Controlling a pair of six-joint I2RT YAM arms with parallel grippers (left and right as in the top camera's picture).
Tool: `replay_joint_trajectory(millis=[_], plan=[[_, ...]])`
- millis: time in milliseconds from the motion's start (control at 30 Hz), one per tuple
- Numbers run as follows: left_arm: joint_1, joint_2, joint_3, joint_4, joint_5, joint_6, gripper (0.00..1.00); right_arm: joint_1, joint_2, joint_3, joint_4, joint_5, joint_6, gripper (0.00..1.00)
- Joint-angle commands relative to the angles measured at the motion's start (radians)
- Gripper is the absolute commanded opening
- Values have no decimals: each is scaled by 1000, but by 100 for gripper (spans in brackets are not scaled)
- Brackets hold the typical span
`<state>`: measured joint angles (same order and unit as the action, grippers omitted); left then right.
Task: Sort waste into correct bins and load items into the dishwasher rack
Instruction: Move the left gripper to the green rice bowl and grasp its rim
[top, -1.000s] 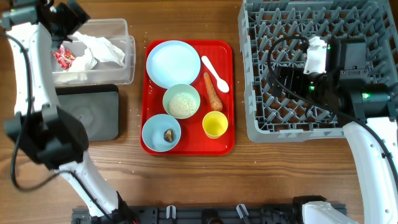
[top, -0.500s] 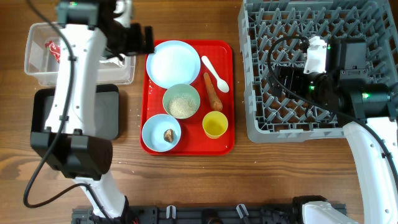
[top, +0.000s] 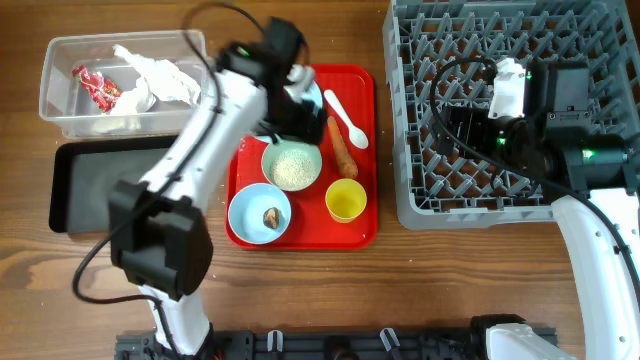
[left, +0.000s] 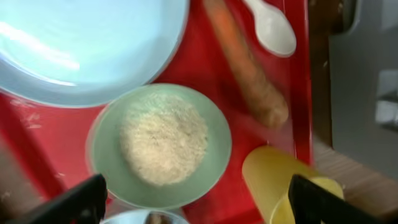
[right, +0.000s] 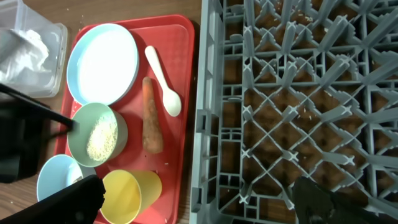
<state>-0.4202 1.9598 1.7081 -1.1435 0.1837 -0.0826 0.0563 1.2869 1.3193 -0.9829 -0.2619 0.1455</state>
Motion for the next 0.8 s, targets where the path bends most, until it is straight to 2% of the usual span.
replay_joint_trajectory(millis=[0, 233, 533, 767], plan=[[-44, 6, -106, 124, 6, -59, 83, 0, 4, 20, 2, -10, 12, 100], [-56, 17, -208, 243, -28, -121, 60, 0, 4, 20, -2, -10, 14, 99], [-60, 17, -344, 352, -32, -135, 50, 0, 4, 20, -2, -10, 14, 99], [-62, 17, -352, 368, -39, -135, 16, 0, 4, 16, 0, -10, 14, 99]])
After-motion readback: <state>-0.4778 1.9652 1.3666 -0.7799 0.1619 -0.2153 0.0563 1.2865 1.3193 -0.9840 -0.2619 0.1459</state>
